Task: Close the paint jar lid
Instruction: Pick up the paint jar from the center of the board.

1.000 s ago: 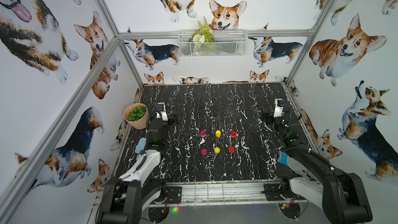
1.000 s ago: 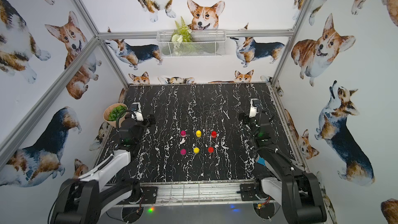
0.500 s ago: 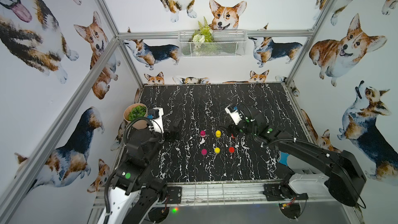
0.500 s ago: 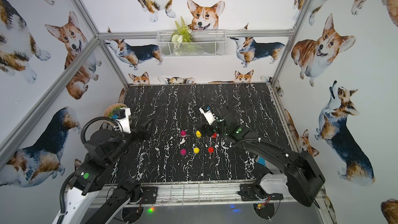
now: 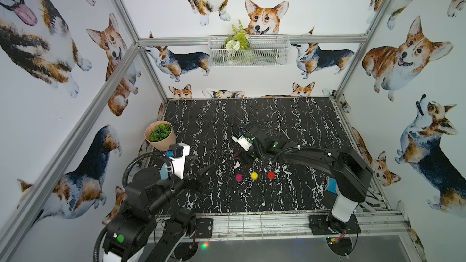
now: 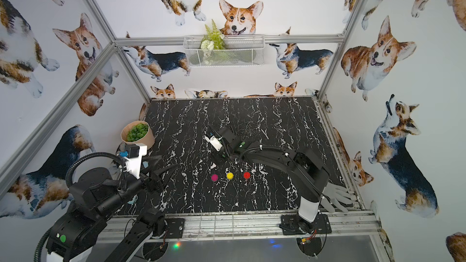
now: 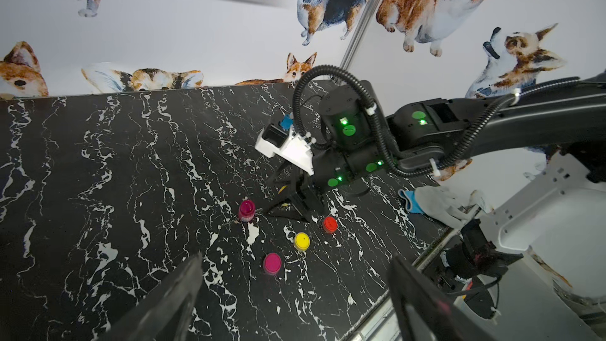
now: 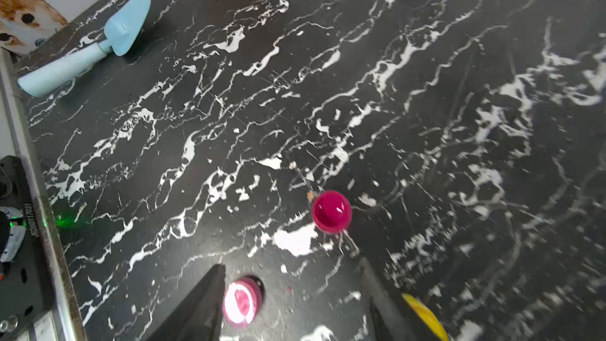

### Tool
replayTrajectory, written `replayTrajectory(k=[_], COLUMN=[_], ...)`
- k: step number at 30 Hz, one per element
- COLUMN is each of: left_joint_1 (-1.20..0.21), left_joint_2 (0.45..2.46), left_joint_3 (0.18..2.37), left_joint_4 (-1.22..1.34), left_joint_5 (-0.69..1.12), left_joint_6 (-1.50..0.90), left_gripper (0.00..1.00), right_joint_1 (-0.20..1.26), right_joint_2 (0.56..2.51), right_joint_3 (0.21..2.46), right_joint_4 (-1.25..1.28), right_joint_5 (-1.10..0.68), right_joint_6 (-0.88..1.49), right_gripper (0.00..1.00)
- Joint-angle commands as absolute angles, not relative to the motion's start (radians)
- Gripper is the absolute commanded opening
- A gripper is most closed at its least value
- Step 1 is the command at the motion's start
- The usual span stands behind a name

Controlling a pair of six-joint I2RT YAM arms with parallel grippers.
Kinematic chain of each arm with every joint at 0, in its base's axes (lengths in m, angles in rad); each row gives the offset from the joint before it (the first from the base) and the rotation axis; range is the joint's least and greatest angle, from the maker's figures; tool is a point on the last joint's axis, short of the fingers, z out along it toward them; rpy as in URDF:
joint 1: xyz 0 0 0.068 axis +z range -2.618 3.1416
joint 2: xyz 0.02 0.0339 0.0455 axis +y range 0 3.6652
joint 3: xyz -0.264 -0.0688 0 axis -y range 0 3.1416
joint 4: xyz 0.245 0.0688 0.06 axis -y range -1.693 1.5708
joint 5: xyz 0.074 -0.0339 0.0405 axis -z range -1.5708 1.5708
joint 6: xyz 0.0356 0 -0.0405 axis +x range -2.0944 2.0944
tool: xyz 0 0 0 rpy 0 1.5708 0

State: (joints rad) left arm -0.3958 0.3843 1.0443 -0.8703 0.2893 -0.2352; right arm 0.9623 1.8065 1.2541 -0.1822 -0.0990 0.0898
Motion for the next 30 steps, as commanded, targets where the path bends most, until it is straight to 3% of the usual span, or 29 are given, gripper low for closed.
replayTrajectory(k=[1, 16, 30], left_joint_1=[-0.396, -0.397, -0.397], left_joint_2=[0.382, 0.369, 0.362], left_joint_3=[1.056, 1.028, 0.98], left_joint_4=[-0.915, -0.876, -0.842], left_joint_5=[0.287, 0.271, 0.29], left_joint_6=[-0.268, -0.273, -0.288], left_gripper=[0.86, 0.85, 0.83], right_joint_1=[0.971, 1.004, 1.005], right_joint_2=[1.849, 2.009, 2.072], right_joint_3=[1.287, 1.405, 1.451], right_joint_4=[-0.184, -0.267, -0.31], right_joint_5=[-0.022, 0.132, 0.127], right_joint_6=[0.114, 0.106, 0.114], right_gripper=[0.64, 0.58, 0.53])
